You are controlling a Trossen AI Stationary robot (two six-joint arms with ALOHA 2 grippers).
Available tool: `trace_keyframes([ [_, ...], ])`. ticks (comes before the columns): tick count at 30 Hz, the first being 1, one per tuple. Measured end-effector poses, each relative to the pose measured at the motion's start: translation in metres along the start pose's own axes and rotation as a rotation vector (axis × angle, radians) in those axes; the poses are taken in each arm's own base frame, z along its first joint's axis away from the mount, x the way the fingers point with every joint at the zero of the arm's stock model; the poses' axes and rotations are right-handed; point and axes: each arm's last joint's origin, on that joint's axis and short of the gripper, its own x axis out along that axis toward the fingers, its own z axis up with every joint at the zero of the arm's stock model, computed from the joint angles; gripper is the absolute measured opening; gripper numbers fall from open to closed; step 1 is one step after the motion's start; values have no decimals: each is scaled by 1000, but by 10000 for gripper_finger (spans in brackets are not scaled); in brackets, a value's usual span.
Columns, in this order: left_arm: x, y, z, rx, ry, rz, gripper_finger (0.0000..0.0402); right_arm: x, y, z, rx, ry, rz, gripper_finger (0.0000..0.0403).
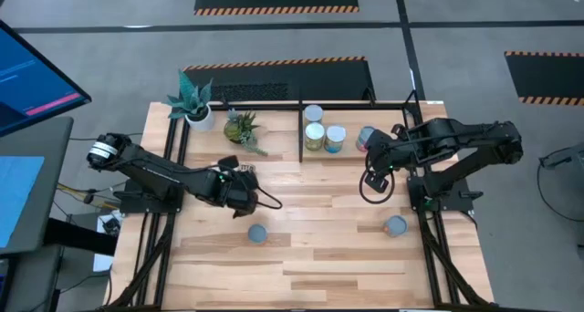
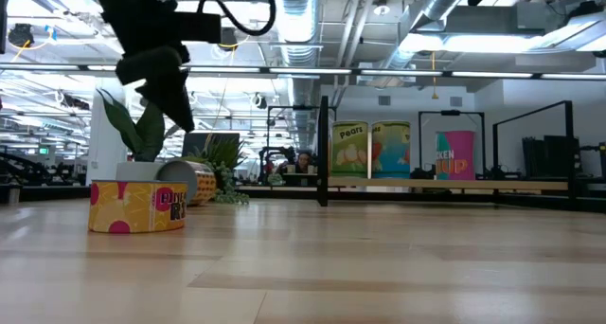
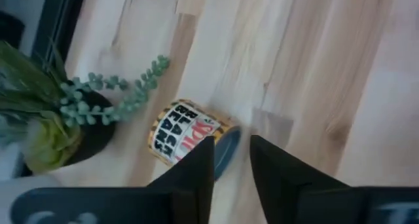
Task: Pick and place cans onto a shelf
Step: Adjust the canned black beans
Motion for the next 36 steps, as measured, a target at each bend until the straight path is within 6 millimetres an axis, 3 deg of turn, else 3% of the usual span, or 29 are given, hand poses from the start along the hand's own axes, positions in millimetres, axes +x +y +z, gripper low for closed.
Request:
trace_keyframes([
  [9,6,5,-15,237,74,100,149,0,0,0,-19,0,0,34],
  [15,19,7,-29,213,126,121,170,0,0,0,-23,1,0,36],
  [23,39,10,-40,198,136,91,174,0,0,0,-24,4,-3,33],
  [27,42,15,-40,174,121,174,174,0,0,-1,-24,6,-4,33],
  [36,49,22,-37,164,129,151,154,0,0,-1,-21,5,-5,33],
])
